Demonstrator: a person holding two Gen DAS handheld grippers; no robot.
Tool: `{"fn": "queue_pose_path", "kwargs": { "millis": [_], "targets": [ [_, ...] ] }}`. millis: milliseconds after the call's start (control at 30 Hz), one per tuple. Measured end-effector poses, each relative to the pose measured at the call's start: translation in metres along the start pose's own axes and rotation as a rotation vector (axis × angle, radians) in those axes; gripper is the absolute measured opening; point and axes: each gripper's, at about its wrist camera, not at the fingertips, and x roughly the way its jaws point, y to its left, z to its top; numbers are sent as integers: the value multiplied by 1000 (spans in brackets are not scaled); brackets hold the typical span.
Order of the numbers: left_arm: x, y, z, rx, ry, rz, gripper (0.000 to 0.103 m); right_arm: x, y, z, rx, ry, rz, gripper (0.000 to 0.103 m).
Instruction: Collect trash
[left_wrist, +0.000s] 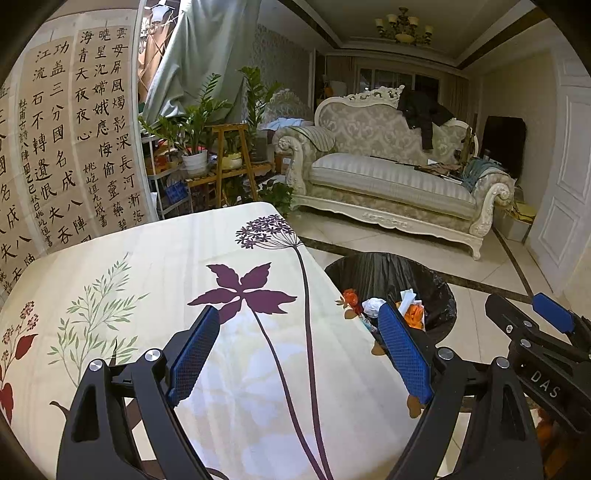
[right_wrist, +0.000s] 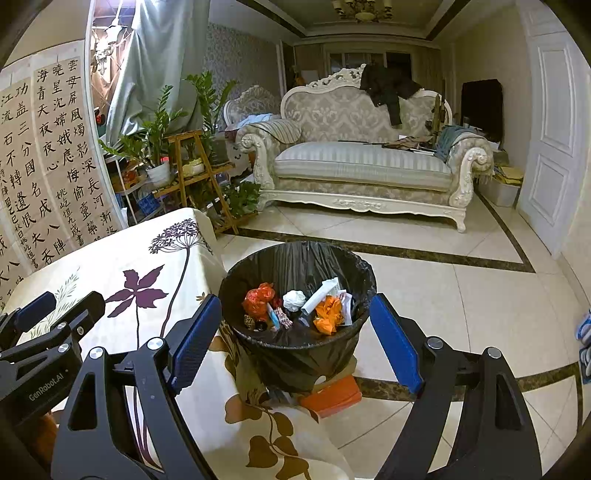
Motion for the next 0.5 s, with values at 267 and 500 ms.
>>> {"fn": "queue_pose_path", "kwargs": {
  "millis": [267, 500],
  "targets": [
    [1, -1, -1, -1, 3, 1, 85, 0, 1, 0, -1, 0, 1, 81],
    [1, -3, -2, -2, 5, -1, 85, 0, 1, -1, -1, -1, 1, 80]
  ]
}}
